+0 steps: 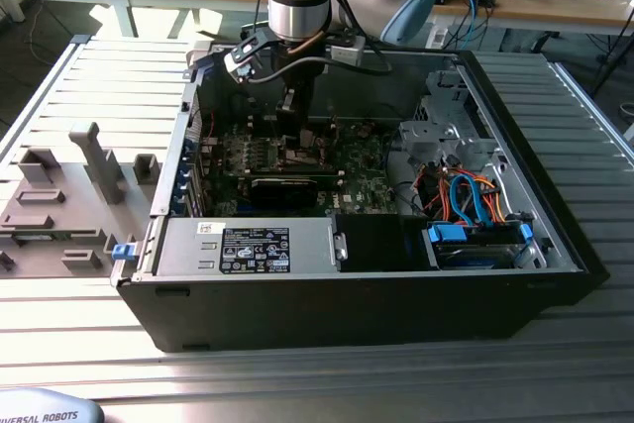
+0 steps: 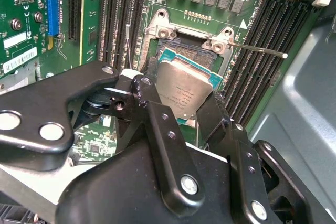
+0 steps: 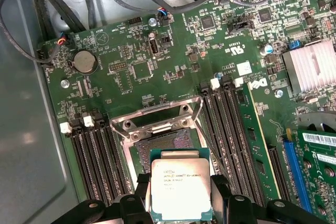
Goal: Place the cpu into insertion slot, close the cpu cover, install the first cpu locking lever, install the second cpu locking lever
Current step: 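Place the cpu into insertion slot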
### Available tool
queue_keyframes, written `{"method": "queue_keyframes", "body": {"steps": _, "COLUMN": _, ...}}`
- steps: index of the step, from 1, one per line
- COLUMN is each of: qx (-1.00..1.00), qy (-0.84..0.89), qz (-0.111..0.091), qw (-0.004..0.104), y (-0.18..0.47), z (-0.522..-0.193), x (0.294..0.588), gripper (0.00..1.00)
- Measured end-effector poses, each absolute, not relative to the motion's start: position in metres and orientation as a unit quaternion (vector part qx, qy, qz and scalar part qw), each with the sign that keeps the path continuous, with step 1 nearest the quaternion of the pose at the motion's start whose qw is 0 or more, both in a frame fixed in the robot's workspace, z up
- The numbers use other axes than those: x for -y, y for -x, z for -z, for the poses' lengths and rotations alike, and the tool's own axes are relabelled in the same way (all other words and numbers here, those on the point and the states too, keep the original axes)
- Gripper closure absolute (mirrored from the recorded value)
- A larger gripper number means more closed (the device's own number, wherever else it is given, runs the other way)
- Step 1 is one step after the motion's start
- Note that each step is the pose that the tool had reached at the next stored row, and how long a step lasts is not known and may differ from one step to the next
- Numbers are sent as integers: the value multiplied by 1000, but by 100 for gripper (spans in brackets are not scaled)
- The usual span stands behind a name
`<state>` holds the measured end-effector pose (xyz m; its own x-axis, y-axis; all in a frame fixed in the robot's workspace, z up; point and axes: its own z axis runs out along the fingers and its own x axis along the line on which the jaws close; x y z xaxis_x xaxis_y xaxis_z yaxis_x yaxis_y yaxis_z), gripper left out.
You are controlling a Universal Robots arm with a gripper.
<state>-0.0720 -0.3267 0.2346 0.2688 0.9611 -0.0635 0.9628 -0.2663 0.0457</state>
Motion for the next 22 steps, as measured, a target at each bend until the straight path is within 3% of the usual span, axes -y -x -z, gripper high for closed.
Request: {"method": "queue_keyframes", "body": {"steps": 22, "qx": -599, "qy": -800, "qz": 12, "qw": 37, "y": 72, "z": -234, "x": 327, "gripper": 46}}
